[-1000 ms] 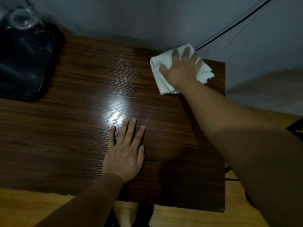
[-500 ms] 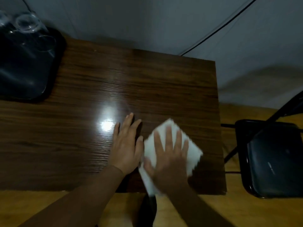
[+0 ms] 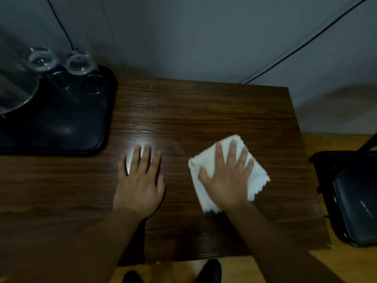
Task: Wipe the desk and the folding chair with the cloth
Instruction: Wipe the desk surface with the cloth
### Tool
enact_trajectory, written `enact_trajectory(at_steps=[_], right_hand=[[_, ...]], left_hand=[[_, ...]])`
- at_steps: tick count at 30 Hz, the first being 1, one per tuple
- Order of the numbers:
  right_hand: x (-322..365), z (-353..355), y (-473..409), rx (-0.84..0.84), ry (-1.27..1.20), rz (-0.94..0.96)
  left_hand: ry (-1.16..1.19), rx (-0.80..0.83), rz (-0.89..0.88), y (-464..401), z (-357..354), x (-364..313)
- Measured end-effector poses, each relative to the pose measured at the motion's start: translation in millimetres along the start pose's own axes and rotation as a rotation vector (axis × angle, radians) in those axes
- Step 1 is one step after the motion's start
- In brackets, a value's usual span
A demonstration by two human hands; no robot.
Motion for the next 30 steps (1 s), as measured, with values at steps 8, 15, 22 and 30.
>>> enact_trajectory(at_steps=[8,15,22,30], right_hand=[[27,66,-163,0.033,-0.069,-0.099],[35,94,-220,0.052,-0.103,-0.125],[30,39,-92,0.022,-0.027,0.001],[21,-69,141,0.072,0.084,0.029]], left_hand=[[0.003,0.034,-0.025,-1,1,-3],[0.008,0.02,-0.042,-1,-2,-3],[0.001,0.034,-0.03,-2,-3,-2],[0.112,0.042,-0.06,2,6,-1]])
Point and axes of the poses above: each hand's wrist, its own y-axis away from the middle knuckle, its own z-axis out of the back of the hand, x = y × z, the point moved 9 cm from there along -y, towards the middle knuckle, and after that the axes turned 14 degrees about x, right-handed, at the moved point
